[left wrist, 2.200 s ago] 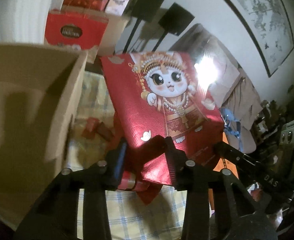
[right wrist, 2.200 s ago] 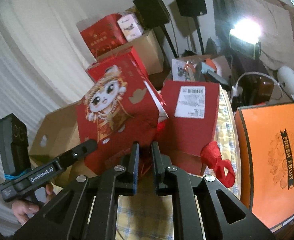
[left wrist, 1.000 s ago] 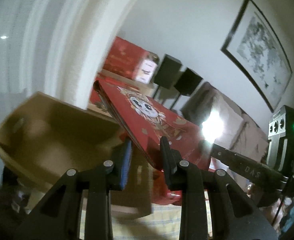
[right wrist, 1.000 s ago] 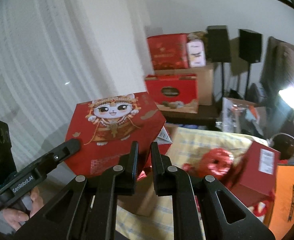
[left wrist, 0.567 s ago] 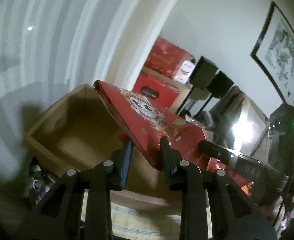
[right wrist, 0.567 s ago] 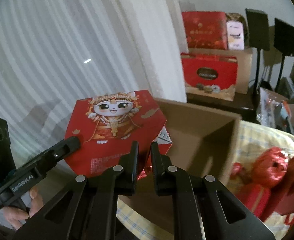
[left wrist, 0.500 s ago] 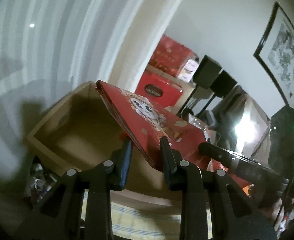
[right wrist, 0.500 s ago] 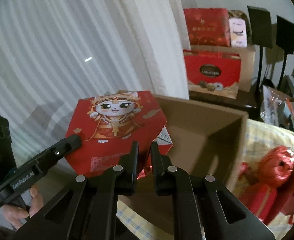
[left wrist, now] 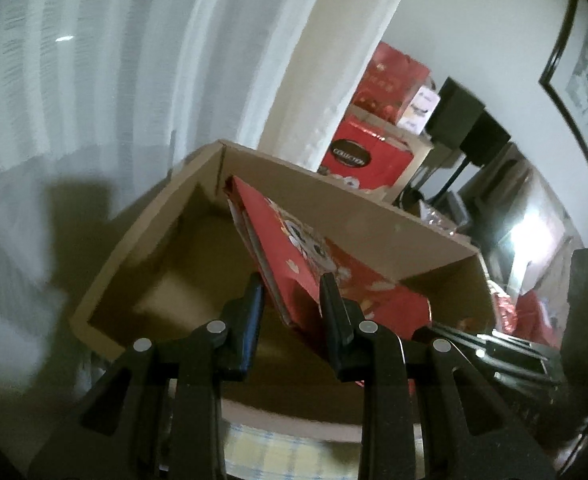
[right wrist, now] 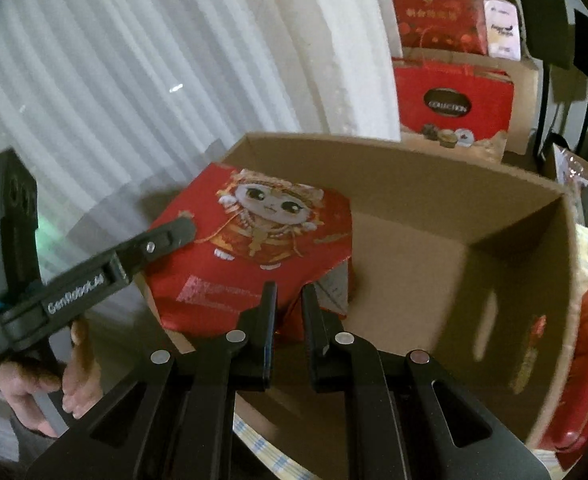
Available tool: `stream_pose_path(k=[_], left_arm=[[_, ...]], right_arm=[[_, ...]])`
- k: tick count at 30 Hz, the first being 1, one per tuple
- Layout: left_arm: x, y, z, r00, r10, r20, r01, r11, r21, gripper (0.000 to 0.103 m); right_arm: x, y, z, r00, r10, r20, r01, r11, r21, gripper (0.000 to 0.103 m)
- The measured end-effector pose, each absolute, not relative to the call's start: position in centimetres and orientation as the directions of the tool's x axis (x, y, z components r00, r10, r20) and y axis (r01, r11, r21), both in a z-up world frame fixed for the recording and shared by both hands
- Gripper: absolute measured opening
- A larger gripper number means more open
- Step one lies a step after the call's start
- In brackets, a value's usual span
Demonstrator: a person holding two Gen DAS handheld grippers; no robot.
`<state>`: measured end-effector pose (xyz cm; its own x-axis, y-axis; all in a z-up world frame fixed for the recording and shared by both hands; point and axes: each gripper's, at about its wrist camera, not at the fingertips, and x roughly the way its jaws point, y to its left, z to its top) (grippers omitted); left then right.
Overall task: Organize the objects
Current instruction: 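Carry the cat-printed bag into the cardboard box and open the right gripper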
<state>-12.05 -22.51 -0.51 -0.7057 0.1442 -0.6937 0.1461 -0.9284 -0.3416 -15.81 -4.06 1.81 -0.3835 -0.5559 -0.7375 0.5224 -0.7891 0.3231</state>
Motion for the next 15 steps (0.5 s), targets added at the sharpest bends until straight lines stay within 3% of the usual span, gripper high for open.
stream_pose_path(k=[11, 15], left_arm=[[-16.4, -24.6, -2.2, -0.637, 0.027, -0.771, 0.197, -0.961, -0.196, 0.025], [-16.8, -25.1, -2.7, -0.630, -0.016, -0.777, 0.218, -0.963, -0.157, 0.035]], right_arm=[[-16.9, -7.1, -2.2, -0.258, -0.612, -0.748, 0.465, -0.757, 0.459, 0.016], [-16.9, -7.1, -2.8, -0.219, -0.632, -0.744, 0.461, -0.739, 0.492, 0.018]])
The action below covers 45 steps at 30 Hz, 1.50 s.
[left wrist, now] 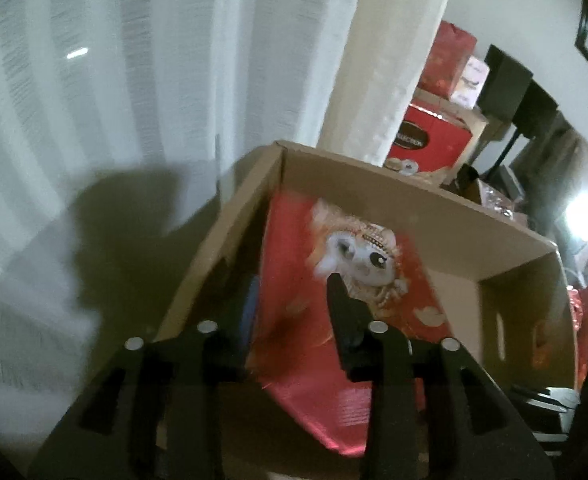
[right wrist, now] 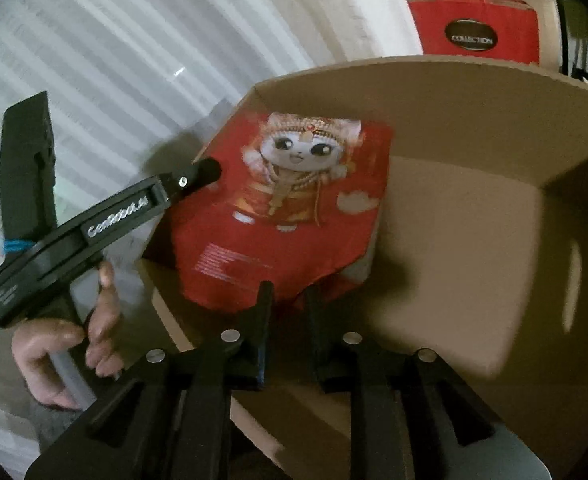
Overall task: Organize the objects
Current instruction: 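Carry the cat-printed bag into the cardboard box and open the right gripper, then move the right gripper back to the red labelled box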
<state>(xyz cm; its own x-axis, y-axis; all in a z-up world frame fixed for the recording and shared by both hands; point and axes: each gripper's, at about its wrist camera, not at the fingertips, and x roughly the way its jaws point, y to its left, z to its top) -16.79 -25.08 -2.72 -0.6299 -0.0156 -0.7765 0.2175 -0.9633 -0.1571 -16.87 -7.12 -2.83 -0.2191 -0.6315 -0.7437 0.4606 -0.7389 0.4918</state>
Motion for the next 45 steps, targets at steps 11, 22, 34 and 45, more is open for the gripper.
stream_pose_path(k=[11, 22, 34, 45], left_arm=[[-15.6, -22.8, -1.0, -0.676, 0.015, -0.736, 0.165, -0.971, -0.171, 0.081], [-12.8, -16.6, 2.2, -0.742, 0.053, -0.668, 0.040, -0.991, -0.124, 0.092], [-11.0, -10.0, 4.2, -0.763, 0.150, -0.628, -0.066, -0.986, -0.155, 0.103], [-10.2, -4.3, 4.0, -0.722, 0.248, -0.646, -0.162, -0.968, -0.191, 0.103]], right_arm=[[-15.3, -4.9, 0.5, -0.294, -0.581, -0.759, 0.527, -0.761, 0.378, 0.046], [-13.7, 2.2, 5.6, -0.484, -0.474, -0.736, 0.468, -0.850, 0.239, 0.082], [-11.3, 11.2, 6.4, -0.569, -0.343, -0.747, 0.324, -0.929, 0.180, 0.086], [-9.7, 19.9, 6.5, -0.629, -0.246, -0.738, 0.168, -0.969, 0.179, 0.086]])
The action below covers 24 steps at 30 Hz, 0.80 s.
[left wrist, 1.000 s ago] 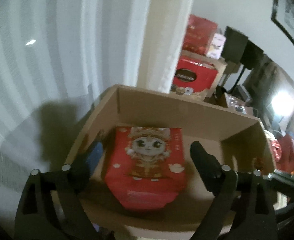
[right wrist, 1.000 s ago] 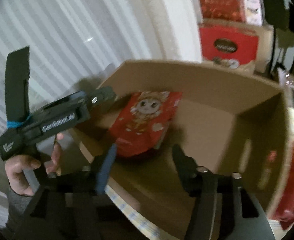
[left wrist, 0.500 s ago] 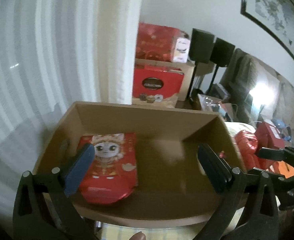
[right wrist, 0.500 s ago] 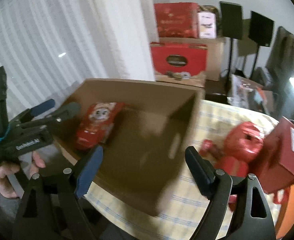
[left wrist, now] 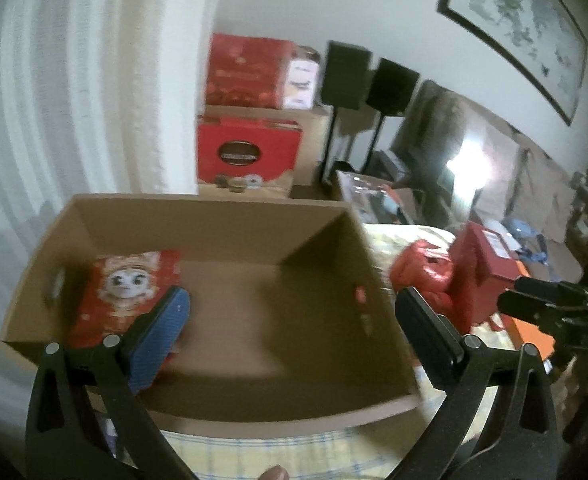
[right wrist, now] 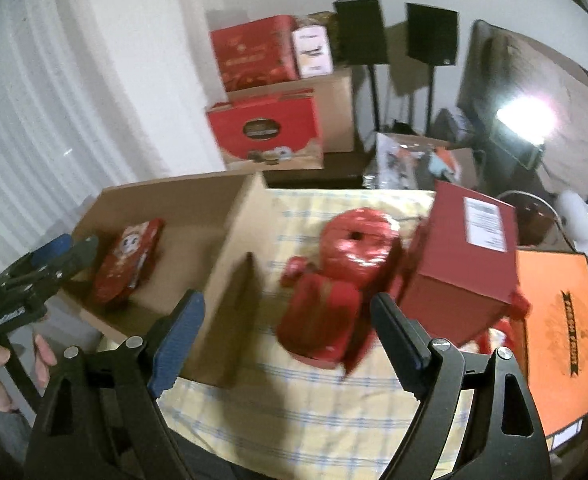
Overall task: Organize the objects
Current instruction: 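Move the right gripper back to the red labelled box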
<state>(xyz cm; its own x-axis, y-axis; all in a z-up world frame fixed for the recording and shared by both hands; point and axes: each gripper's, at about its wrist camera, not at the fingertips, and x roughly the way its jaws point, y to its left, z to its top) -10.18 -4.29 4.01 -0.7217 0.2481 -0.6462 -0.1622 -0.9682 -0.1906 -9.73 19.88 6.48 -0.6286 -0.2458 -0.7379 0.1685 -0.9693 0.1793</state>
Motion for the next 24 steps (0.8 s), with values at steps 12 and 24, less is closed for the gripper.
stream_pose_path(k=[12, 24], left_arm=[[-9.2, 3.0, 4.4, -0.682, 0.362, -0.636, -0.284, -0.932, -0.225, 0.103], [-12.3, 8.8, 4.3, -0.567, 0.517, -0.642, -0.354, -0.856, -0.377, 0.102]], right_arm=[[-8.8, 26.3, 6.4, -0.662, -0.151, -0.734, 0.043, -0.986, 0.164, 0.086], [-9.1, 33.8, 5.1, -0.673, -0.051, -0.738, -0.120, -0.977, 0.176, 0.083]])
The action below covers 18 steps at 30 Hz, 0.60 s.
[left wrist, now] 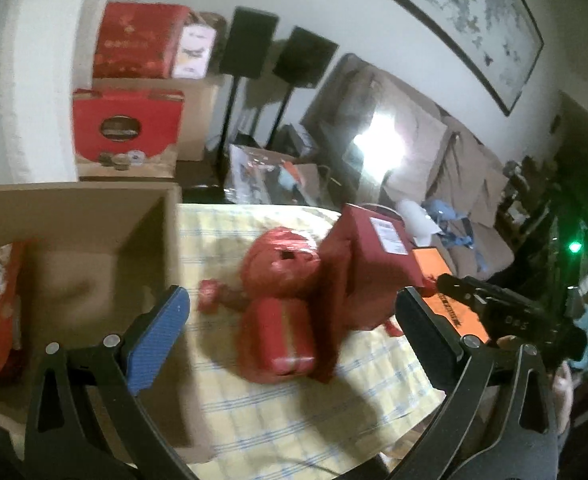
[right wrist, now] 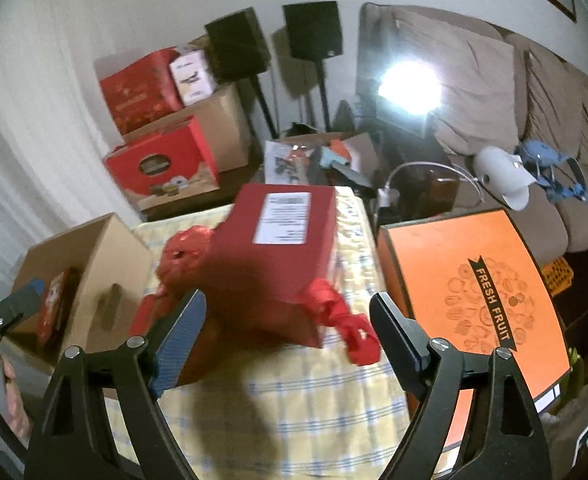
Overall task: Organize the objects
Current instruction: 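Move the right gripper back to the red labelled box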
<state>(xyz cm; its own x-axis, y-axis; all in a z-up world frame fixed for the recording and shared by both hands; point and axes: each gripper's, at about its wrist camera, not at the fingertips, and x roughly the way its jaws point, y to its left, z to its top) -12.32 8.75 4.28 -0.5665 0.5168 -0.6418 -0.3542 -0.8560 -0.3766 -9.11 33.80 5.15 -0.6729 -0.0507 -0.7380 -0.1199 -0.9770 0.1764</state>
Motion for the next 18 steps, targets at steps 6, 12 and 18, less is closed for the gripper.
stream_pose_path(k=[6, 12, 18], left_arm=[[-13.8, 13.4, 4.1, -0.503, 0.557, -0.661, -0.399, -0.828, -0.394, 0.096], [-15.9, 17.2, 3.2, -0.419, 0.603, -0.679, -0.415, -0.792, -0.447, 0.077], [-17.5, 20.0, 1.7, -0.360, 0.612, -0.704, -0.419, -0.780, -0.464, 0.059]], right_arm=[[-10.1, 35.6, 4.0, -0.664, -0.088, -0.742, -0.129, -0.965, 0.229, 0.068], [-11.3, 36.5, 2.7, -0.643, -0.159, -0.749, -0.120, -0.945, 0.303, 0.048], [-11.8, 36.7, 2.2, -0.636, -0.203, -0.744, -0.102, -0.934, 0.342, 0.040]])
